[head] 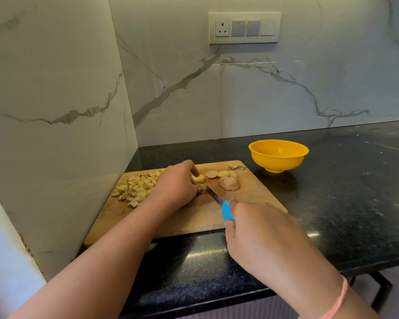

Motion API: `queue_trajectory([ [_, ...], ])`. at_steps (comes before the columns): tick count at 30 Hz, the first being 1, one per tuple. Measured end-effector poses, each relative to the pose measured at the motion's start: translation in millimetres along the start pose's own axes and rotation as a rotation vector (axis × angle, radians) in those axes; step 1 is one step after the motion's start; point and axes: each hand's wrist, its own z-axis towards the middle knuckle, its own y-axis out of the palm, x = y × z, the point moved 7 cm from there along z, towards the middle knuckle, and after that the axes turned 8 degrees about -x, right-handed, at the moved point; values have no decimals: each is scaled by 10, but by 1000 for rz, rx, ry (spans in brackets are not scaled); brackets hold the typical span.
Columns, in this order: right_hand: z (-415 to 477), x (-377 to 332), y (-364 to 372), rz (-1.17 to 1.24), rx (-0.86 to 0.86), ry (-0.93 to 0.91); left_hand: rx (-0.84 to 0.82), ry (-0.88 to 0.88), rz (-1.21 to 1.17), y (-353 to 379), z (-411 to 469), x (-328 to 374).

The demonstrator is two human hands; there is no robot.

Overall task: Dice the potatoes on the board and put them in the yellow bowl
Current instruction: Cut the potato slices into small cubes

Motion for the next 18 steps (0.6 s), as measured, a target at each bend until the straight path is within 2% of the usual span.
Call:
queue_trajectory([
  [4,89,124,-55,31,-33,54,-17,10,5,6,-17,5],
  [18,139,132,21,-42,113,65,-2,-12,22,-10,-9,-56],
])
